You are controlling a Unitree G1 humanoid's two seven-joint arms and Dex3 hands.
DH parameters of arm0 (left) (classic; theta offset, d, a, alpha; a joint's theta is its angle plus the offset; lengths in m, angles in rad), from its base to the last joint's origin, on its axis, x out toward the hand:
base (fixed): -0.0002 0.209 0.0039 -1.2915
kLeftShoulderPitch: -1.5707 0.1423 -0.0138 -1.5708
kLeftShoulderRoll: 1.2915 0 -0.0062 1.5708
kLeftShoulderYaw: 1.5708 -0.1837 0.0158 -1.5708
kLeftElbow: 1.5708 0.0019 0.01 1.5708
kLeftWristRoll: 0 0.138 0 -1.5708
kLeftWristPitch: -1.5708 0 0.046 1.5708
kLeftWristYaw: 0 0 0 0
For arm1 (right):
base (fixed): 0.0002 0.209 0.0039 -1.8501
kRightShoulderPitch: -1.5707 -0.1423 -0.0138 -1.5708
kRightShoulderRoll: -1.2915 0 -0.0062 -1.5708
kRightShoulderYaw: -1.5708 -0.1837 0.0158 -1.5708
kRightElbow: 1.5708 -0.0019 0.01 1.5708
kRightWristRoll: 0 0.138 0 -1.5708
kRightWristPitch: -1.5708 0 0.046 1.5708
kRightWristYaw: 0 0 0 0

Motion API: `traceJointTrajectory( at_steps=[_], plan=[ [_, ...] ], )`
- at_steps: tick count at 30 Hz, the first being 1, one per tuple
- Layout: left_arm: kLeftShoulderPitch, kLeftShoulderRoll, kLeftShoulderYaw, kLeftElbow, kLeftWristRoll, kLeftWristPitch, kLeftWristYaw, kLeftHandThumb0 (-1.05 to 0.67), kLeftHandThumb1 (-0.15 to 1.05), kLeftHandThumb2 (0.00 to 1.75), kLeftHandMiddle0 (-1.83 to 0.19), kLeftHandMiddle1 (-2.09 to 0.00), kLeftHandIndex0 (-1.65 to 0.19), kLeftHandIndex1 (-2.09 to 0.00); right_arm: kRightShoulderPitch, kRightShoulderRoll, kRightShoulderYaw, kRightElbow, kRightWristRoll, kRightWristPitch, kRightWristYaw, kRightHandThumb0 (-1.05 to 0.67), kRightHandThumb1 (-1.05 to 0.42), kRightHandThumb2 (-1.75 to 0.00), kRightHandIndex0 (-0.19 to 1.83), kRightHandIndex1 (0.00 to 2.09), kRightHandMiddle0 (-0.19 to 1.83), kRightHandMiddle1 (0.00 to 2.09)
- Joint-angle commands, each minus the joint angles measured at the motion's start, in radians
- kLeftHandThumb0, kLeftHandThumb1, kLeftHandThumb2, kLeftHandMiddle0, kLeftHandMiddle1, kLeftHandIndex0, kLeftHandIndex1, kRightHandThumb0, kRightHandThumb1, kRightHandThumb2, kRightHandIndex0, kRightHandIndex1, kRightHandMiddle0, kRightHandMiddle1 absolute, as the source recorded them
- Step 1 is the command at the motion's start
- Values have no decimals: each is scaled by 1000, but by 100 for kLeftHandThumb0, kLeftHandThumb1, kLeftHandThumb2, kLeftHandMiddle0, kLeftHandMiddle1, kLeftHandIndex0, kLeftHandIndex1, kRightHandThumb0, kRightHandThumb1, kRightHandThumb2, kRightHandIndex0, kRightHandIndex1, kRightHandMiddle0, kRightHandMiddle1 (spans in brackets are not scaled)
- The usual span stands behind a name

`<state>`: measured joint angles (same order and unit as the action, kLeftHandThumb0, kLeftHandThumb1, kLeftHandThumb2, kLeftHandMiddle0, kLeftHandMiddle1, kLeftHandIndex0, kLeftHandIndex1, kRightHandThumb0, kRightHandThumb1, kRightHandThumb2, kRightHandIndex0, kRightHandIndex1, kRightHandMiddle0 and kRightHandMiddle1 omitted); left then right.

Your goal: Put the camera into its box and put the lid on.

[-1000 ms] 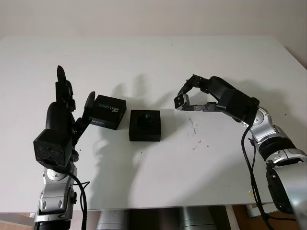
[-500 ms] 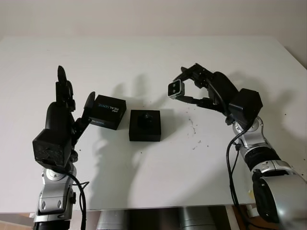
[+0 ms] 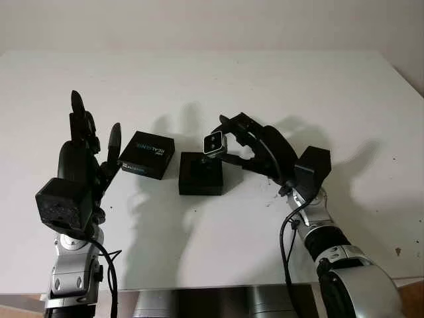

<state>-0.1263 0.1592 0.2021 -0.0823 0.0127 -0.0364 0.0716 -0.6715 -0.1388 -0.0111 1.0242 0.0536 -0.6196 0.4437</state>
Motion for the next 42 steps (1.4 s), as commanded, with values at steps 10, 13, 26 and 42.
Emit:
traceJointTrajectory(
  at_steps=[10, 13, 26, 42],
  plan=[
    [-16, 5, 8, 12, -14, -4, -2, -65, 105, 50, 13, -1, 18, 0, 44, 59, -5, -48, 23, 48, 20, -52, -104, -6, 12, 5, 22, 161],
    [-18, 8, 8, 14, -11, -3, -2, -66, 105, 50, 13, -1, 17, 0, 48, 67, -5, -49, 24, 52, 20, -51, -105, -6, 12, 5, 21, 163],
    [-14, 12, 7, 17, -5, -5, -4, -67, 105, 50, 13, -1, 17, 0, 40, 68, 2, -11, -7, 53, -10, -52, -104, -5, 11, 5, 19, 166],
    [-19, 11, 6, 17, -6, -1, -3, -67, 105, 49, 12, 0, 17, 0, 2, 69, 7, 72, -59, 53, -80, -54, -105, -6, 12, 6, 18, 167]
  ],
)
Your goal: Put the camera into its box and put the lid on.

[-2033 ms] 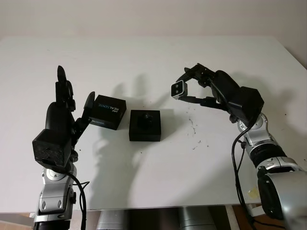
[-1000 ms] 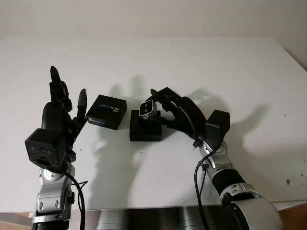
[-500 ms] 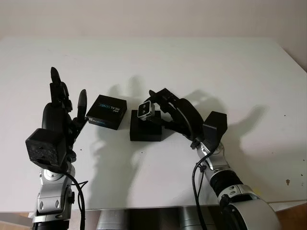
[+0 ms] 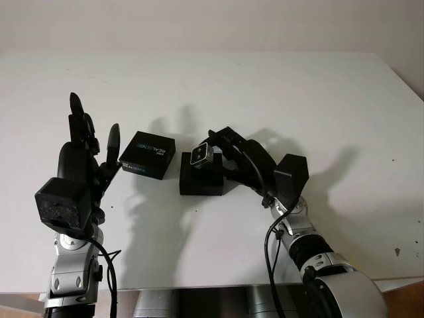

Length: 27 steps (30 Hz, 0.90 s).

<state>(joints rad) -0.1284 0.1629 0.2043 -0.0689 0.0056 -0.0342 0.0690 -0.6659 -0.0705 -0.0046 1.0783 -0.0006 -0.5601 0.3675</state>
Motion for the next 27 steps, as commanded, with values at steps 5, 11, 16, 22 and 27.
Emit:
traceJointTrajectory(
  at_steps=[5, 11, 16, 22, 27],
  plan=[
    [-18, 9, 4, 6, 2, -1, 0, -67, 105, 49, 12, 0, 17, 0, -18, 9, -4, 44, -3, 11, -1, -54, -105, -6, 11, 5, 18, 167],
    [-17, 6, 4, 9, -1, -9, 0, -66, 105, 49, 12, 0, 16, 0, -31, 14, 0, 70, -11, 17, 5, -54, -104, -6, 12, 6, 19, 168],
    [-11, 9, 4, 7, 4, -3, 1, -66, 105, 48, 11, 0, 16, 0, -38, 20, 4, 80, -15, 24, 22, -55, -104, -5, 14, 6, 21, 169],
    [-7, 6, 6, 4, 2, -7, 3, -65, 105, 47, 11, 0, 15, 0, -40, 20, 11, 82, -24, 30, 33, -55, -103, -5, 15, 6, 23, 169],
    [-5, 9, 5, 0, 10, -4, 7, -65, 105, 47, 10, 0, 14, 0, -38, 18, 19, 85, -43, 23, 31, -56, -102, -5, 16, 6, 26, 168]
  ],
)
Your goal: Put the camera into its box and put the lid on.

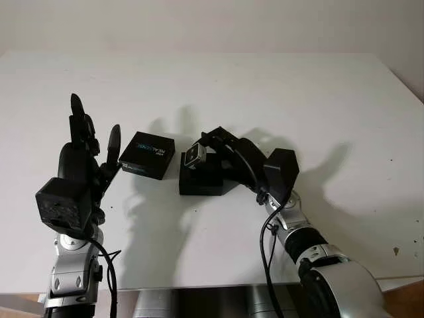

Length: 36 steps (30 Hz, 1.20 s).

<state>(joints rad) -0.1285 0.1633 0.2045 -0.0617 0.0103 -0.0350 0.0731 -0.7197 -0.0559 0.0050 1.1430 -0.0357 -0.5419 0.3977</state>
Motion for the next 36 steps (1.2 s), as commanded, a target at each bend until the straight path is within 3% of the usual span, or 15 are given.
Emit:
traceJointTrajectory(
  at_steps=[1, 36],
  plan=[
    [-5, 7, 5, -9, 7, -2, 5, -65, 105, 47, 10, 0, 14, 0, 15, 4, 11, 21, -12, 5, 0, -56, -102, -5, 16, 6, 26, 168],
    [4, 7, 11, -41, -6, 26, -8, -65, 105, 46, 12, -1, 16, 0, 49, -33, 10, 10, -12, -15, 34, -58, -103, -5, 14, 5, 25, 169]
  ],
)
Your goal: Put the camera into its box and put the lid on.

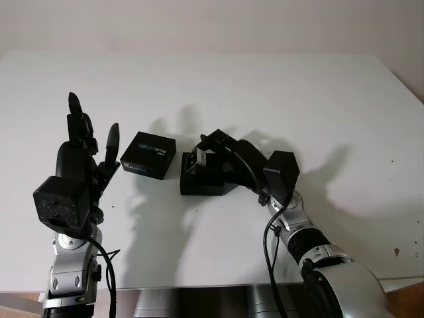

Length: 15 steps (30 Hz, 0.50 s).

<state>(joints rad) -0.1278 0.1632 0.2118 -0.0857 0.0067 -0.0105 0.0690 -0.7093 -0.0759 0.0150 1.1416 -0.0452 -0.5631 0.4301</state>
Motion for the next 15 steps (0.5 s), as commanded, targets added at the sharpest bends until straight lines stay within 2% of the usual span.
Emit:
traceJointTrajectory(
  at_steps=[1, 15],
  plan=[
    [3, 6, 4, -18, -2, 4, -3, -65, 105, 46, 12, -1, 16, 0, 40, -13, 0, 10, -2, 7, 2, -58, -103, -5, 14, 5, 25, 168],
    [8, 2, 4, -27, -1, 7, -4, -65, 105, 46, 13, -1, 16, 0, 43, -13, 21, 31, -38, 11, -37, -58, -103, -5, 14, 5, 26, 168]
  ],
)
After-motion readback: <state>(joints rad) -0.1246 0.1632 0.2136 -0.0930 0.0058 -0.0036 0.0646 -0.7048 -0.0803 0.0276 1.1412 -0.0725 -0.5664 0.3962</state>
